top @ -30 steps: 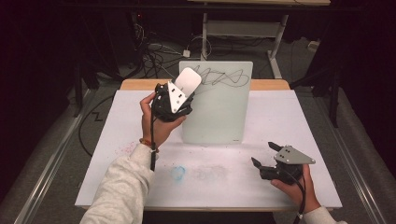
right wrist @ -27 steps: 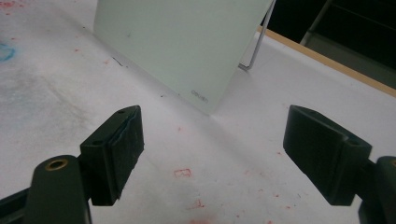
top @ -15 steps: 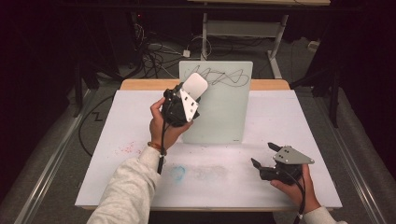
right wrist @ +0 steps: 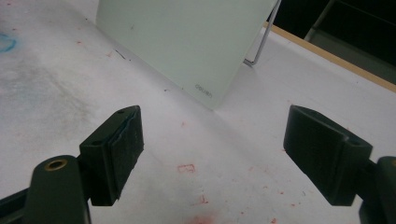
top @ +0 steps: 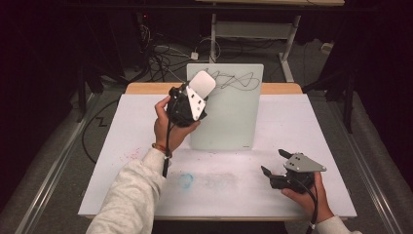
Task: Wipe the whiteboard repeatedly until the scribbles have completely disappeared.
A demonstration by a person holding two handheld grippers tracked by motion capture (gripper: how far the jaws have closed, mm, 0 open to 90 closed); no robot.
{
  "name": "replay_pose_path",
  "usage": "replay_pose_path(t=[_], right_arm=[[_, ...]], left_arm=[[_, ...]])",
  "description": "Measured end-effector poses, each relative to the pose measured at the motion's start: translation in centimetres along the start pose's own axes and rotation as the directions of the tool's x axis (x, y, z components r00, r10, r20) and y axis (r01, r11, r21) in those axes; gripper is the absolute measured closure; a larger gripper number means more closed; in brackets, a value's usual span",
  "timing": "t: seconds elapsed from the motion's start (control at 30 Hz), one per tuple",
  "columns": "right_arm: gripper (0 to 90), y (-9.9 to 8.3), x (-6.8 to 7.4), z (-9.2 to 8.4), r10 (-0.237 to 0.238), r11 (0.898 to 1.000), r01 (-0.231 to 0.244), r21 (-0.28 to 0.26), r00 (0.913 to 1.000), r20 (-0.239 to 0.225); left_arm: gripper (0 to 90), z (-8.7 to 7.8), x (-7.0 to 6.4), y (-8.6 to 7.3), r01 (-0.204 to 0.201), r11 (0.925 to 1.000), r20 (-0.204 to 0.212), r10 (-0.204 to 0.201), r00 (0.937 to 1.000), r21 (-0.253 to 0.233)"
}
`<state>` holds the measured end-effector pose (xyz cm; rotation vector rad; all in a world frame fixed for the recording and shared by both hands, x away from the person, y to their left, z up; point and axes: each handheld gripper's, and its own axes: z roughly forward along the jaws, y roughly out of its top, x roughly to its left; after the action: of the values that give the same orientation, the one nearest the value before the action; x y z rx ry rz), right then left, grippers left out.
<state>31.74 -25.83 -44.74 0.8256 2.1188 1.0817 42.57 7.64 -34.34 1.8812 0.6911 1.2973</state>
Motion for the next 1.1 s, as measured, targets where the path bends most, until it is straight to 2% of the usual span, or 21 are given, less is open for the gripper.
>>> replay_pose_path(t=[0.13, 0.23, 0.33, 0.4, 0.43, 0.47, 0.6, 0.73, 0.83, 0.93, 1.1], right_arm=[[20.5, 0.0, -0.1, 0.0, -0.004, 1.000, 0.004, -0.004, 1.0000, 0.001], [20.6, -0.1, -0.2, 0.0, -0.002, 1.000, 0.002, -0.003, 1.0000, 0.001], [20.6, 0.0, -0.2, 0.0, -0.004, 1.000, 0.004, -0.004, 1.0000, -0.003], [20.7, 0.0, -0.1, 0.0, -0.002, 1.000, 0.002, -0.003, 1.0000, -0.007], [20.7, 0.0, -0.1, 0.0, -0.004, 1.000, 0.004, -0.001, 1.0000, -0.008], [20.7, 0.0, 0.0, 0.0, -0.003, 1.000, 0.003, -0.001, 0.9999, -0.010], [20.7, 0.0, 0.0, 0.0, -0.005, 1.000, 0.005, -0.001, 0.9999, -0.010], [20.8, 0.0, 0.1, 0.1, -0.001, 1.000, 0.001, 0.003, 0.9999, -0.014], [20.8, 0.0, 0.2, 0.2, -0.007, 1.000, 0.008, 0.008, 0.9998, -0.020], [20.8, 0.0, 0.2, 0.2, -0.004, 1.000, 0.004, 0.008, 0.9998, -0.021], [20.9, 0.0, 0.1, 0.1, 0.001, 1.000, 0.000, 0.006, 0.9998, -0.017]], left_arm=[[29.1, 0.1, 1.6, 1.2, 0.002, 1.0000, -0.054, -0.001, 0.9986, 0.005], [29.1, 0.2, 1.8, 1.2, 0.018, 0.9998, -0.058, -0.017, 0.9982, 0.005], [29.1, 0.2, 0.6, 0.4, 0.000, 0.9999, -0.068, 0.001, 0.9977, 0.012], [29.1, 0.1, -0.4, -0.4, 0.009, 0.9999, -0.054, -0.009, 0.9985, 0.009], [29.1, 0.1, -0.4, -0.4, 0.009, 0.9999, -0.054, -0.009, 0.9985, 0.009], [29.1, 0.1, -1.6, -1.2, 0.003, 0.9999, -0.040, -0.003, 0.9992, 0.016], [29.1, 0.0, -4.5, -2.9, -0.036, 0.9986, -0.003, 0.037, 0.9993, 0.039], [29.1, 0.0, -6.6, -3.6, -0.066, 0.9963, 0.011, 0.065, 0.9978, 0.054], [29.1, 0.1, -6.5, -3.4, -0.052, 0.9970, 0.023, 0.051, 0.9985, 0.057], [29.1, 0.2, -5.8, -2.8, -0.042, 0.9972, 0.040, 0.039, 0.9984, 0.062], [29.1, 0.3, -4.3, -1.1, -0.025, 0.9986, 0.033, 0.023, 0.9992, 0.046]])
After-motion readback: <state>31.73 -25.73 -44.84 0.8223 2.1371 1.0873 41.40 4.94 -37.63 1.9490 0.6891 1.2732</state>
